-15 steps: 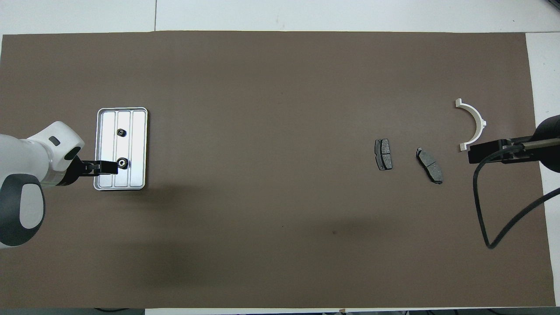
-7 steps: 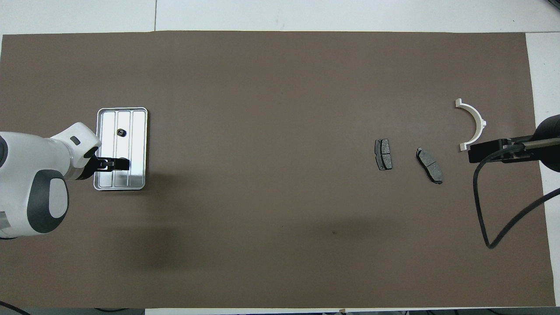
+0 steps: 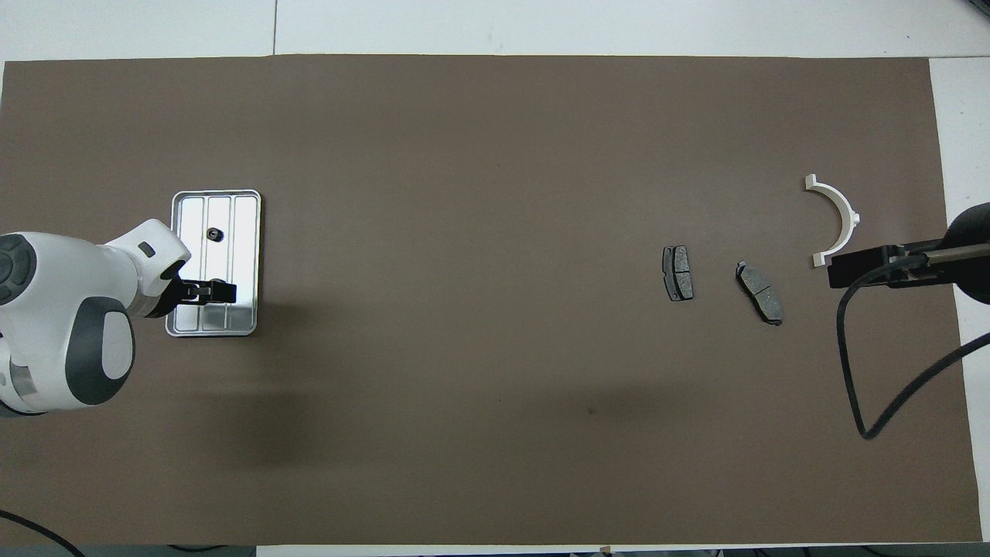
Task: Place bearing gear from tray to pile
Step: 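Reach the left gripper into the silver tray and grasp the dark gear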
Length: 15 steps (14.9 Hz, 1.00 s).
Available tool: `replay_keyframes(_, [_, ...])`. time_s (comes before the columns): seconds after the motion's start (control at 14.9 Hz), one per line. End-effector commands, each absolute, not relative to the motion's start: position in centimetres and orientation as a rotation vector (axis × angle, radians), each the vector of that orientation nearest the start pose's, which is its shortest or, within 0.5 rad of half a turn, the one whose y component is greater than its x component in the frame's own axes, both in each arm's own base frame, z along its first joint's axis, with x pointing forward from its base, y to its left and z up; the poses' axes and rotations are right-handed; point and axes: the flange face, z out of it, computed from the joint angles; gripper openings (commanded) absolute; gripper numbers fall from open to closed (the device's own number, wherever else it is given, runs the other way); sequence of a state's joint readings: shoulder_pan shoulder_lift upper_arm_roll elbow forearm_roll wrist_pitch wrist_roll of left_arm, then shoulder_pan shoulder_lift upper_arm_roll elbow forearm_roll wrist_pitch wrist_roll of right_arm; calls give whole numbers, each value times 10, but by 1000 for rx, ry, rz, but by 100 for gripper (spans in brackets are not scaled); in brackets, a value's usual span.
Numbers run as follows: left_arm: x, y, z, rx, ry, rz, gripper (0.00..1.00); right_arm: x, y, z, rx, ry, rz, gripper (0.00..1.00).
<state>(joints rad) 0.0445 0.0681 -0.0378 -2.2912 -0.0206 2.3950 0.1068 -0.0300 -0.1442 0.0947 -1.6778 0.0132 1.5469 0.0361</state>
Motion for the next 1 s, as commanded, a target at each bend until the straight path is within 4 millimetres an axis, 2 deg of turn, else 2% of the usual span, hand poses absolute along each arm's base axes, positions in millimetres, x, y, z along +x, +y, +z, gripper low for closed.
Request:
replay_keyframes(0.0, [525, 7, 315, -3155, 157, -78, 97, 504, 38, 650, -3118, -31, -45, 100])
replay_keyframes(0.4, [524, 8, 312, -3156, 157, -75, 95, 506, 35, 652, -3117, -16, -69, 100])
replay_keyframes(0.94, [528, 7, 296, -3154, 155, -97, 95, 506, 33, 652, -3116, -4, -71, 100])
